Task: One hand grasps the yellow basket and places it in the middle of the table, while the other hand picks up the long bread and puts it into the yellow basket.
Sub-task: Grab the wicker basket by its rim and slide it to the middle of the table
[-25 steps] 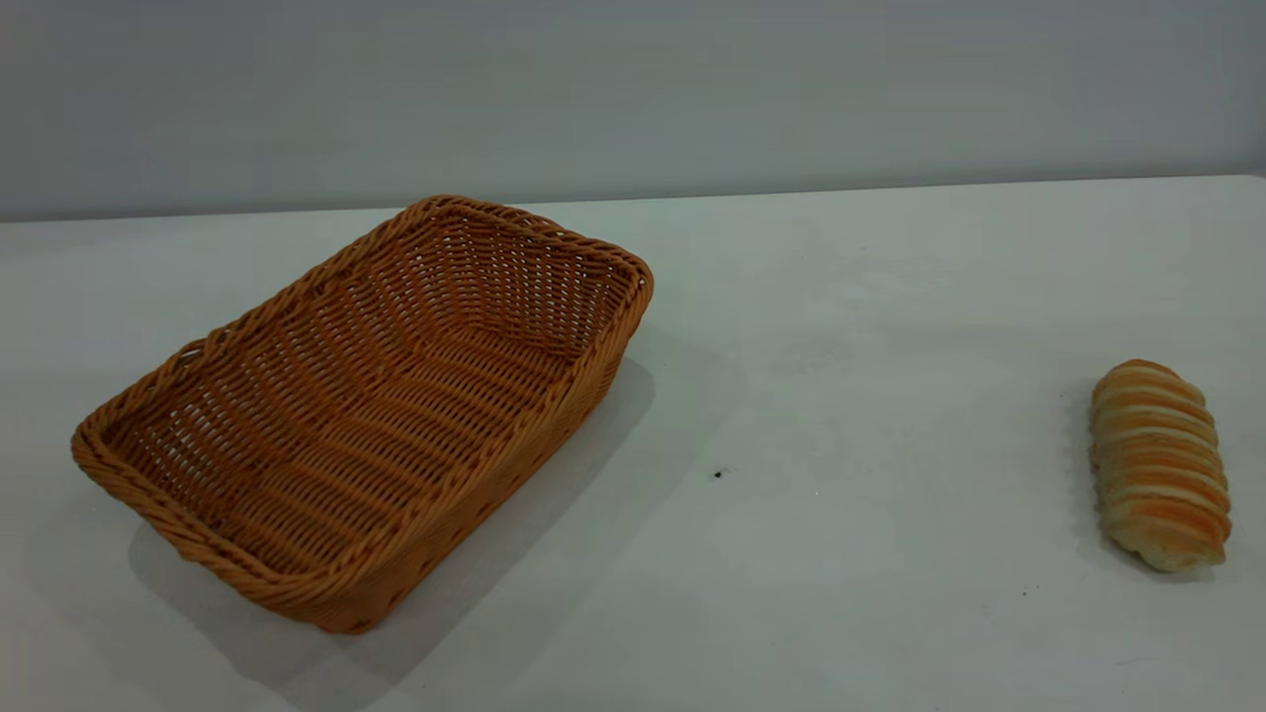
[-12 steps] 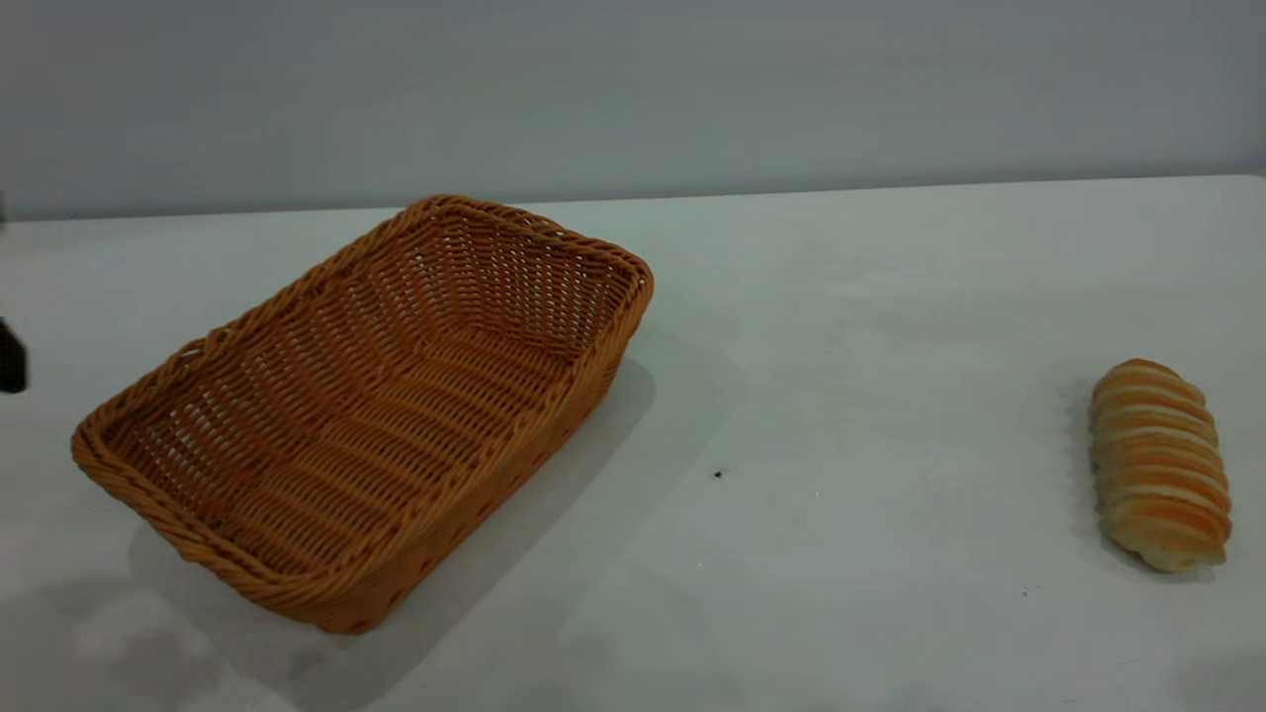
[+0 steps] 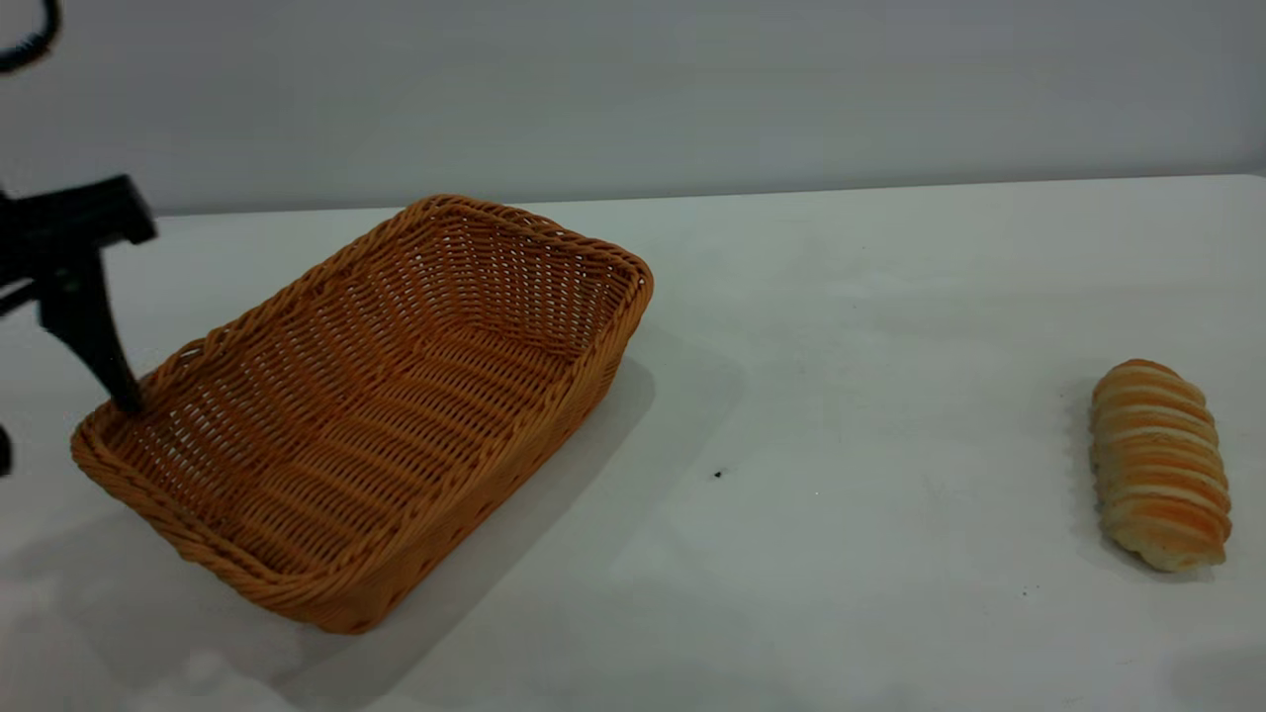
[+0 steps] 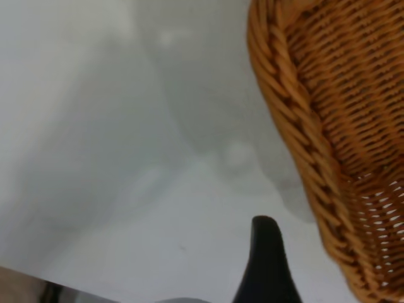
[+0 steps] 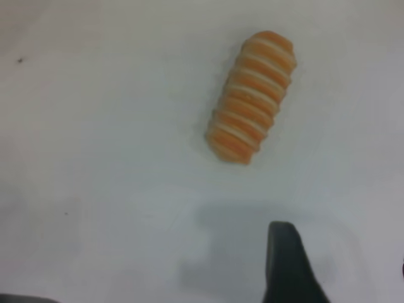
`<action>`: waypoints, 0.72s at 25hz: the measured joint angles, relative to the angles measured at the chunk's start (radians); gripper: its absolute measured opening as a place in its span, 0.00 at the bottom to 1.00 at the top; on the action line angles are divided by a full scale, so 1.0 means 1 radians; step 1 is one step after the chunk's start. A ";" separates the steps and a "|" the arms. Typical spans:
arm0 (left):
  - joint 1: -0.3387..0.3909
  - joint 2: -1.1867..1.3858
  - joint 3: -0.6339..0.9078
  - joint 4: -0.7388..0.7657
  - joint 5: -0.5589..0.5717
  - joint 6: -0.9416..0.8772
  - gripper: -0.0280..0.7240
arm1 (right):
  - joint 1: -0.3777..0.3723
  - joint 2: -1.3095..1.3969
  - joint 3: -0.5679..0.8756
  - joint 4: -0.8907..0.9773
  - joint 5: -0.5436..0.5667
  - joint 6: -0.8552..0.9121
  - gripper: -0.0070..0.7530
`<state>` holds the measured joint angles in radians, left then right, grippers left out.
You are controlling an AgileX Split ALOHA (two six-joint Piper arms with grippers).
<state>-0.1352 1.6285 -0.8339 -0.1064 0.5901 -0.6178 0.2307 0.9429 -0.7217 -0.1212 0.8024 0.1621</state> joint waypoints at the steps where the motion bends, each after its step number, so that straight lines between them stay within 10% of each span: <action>1: 0.000 0.019 -0.005 -0.010 0.000 0.000 0.83 | 0.000 0.000 0.000 0.003 0.000 0.000 0.62; 18: 0.000 0.205 -0.020 -0.028 -0.100 0.000 0.83 | 0.000 0.000 0.000 0.032 -0.004 0.000 0.62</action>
<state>-0.1352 1.8339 -0.8542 -0.1344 0.4905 -0.6182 0.2307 0.9429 -0.7217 -0.0894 0.7981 0.1621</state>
